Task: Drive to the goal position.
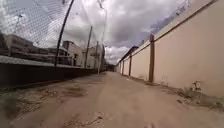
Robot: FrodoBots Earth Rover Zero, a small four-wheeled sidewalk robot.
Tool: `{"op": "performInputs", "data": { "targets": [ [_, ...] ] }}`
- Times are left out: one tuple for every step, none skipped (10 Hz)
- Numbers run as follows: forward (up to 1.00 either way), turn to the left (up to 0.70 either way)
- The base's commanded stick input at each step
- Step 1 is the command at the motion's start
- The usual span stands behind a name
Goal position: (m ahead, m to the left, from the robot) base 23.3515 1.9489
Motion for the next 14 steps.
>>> {"op": "performInputs", "data": {
  "targets": [
    [0.6,-0.01],
    [0.6,-0.11],
    [0.6,-0.11],
    [0.6,-0.11],
    [0.6,-0.11],
    [0.6,-0.11],
    [0.6,-0.11],
    [0.6,-0.11],
    [0.6,-0.11],
    [0.6,-0.11],
    [0.6,-0.11],
    [0.6,-0.11],
    [0.6,-0.11],
    [0.6,-0.11]
  ]
}}
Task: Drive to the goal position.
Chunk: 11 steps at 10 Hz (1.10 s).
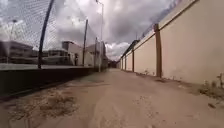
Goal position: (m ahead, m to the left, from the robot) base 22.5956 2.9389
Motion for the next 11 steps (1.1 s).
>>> {"op": "performInputs", "data": {
  "targets": [
    [0.6,-0.11],
    [0.6,-0.08],
    [0.6,-0.01],
    [0.6,0.0],
    [0.6,0.0],
    [0.6,0.0],
    [0.6,0.0],
    [0.6,0.0],
    [0.6,0.0],
    [0.6,0.0],
    [0.6,0.0]
  ]
}}
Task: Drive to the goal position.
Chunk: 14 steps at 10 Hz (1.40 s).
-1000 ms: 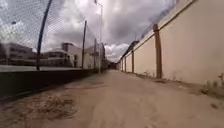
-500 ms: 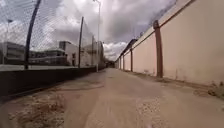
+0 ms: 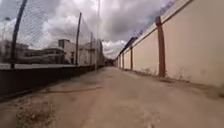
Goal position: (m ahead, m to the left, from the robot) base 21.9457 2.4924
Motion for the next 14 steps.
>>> {"op": "performInputs", "data": {
  "targets": [
    [0.6,0.0],
    [0.6,0.0],
    [0.6,0.0],
    [0.6,0.0],
    [0.6,0.0],
    [0.6,0.0],
    [0.6,0.0],
    [0.6,0.0],
    [0.6,0.0],
    [0.6,0.0],
    [0.6,0.0],
    [0.6,0.0],
    [0.6,0.0],
    [0.6,0.0]
  ]
}}
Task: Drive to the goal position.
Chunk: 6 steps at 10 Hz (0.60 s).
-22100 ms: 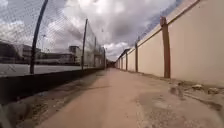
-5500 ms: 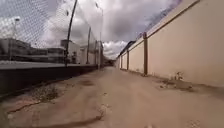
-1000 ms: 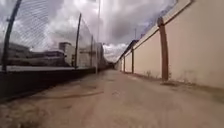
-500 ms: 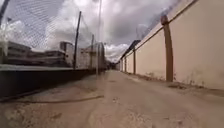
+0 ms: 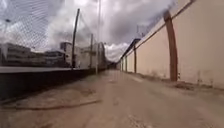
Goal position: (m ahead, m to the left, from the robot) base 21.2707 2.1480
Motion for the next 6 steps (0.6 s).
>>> {"op": "performInputs", "data": {
  "targets": [
    [0.6,0.0],
    [0.6,0.0],
    [0.6,0.0],
    [0.6,0.0],
    [0.6,0.0],
    [0.6,-0.11]
  ]
}}
